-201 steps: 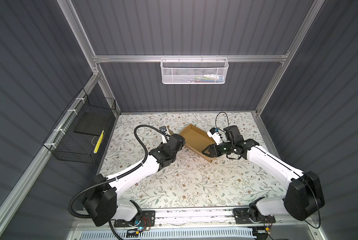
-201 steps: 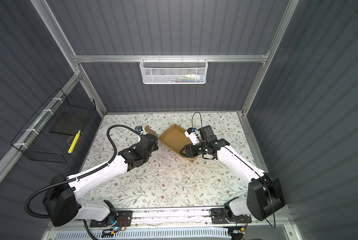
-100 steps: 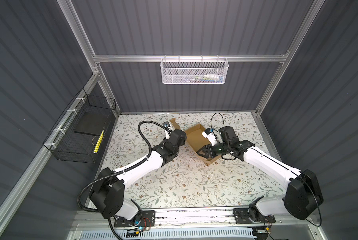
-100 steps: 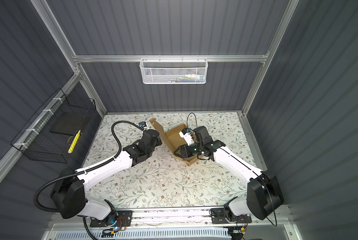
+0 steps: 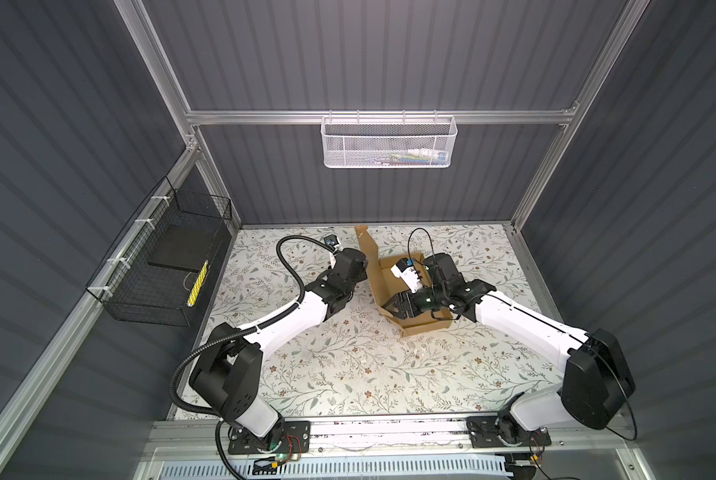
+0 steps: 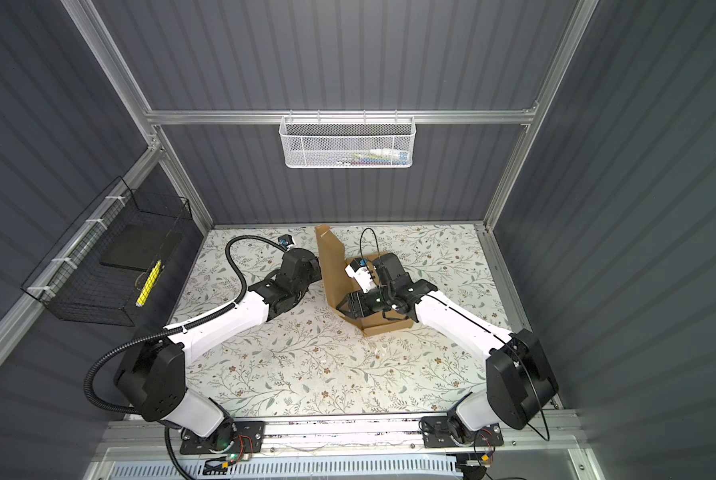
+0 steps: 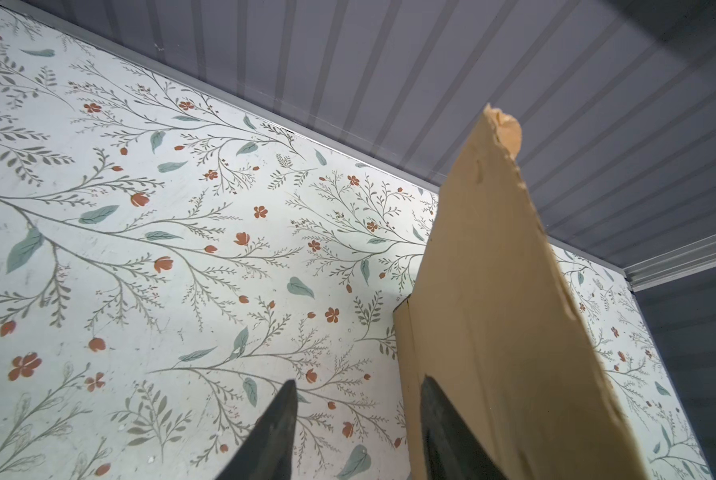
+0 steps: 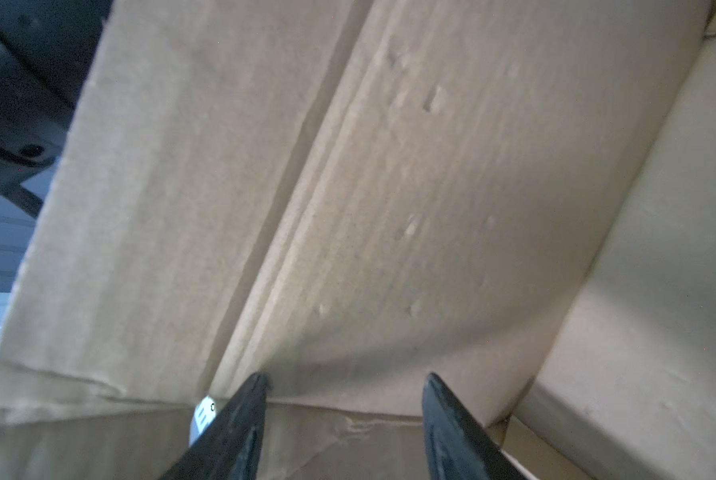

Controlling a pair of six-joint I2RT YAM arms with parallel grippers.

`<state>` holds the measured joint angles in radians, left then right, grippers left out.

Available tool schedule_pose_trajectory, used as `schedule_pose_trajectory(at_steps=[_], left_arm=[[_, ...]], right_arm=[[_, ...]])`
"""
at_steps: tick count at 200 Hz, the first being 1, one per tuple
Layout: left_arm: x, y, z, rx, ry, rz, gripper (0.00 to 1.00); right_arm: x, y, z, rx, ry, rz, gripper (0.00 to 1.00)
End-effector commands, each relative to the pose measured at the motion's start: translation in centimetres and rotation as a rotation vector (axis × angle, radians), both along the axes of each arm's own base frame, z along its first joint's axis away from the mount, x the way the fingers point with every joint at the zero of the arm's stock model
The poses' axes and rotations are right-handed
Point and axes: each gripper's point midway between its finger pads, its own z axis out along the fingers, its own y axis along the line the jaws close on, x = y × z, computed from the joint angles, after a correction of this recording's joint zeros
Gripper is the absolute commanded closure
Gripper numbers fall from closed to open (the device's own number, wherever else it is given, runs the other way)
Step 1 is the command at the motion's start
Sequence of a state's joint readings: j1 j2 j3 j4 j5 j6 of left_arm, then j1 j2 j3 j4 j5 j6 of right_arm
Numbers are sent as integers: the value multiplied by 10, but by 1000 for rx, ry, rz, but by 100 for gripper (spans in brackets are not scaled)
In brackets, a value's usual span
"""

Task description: Fold the paper box

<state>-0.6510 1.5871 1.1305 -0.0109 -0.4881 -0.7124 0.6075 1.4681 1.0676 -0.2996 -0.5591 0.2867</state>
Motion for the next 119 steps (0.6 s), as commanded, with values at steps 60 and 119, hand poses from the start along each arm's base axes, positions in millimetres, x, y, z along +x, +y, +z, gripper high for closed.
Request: schedule_pose_trajectory(at_steps=[60,119], left_arm=[[29,-19,15,-69,-1,-122,52],[19,-20,6,-76,46,-154,52]], right_arm=[[31,-23,22,-68,-131,-177,40],[60,-95,27,-126,-159,-404,40]])
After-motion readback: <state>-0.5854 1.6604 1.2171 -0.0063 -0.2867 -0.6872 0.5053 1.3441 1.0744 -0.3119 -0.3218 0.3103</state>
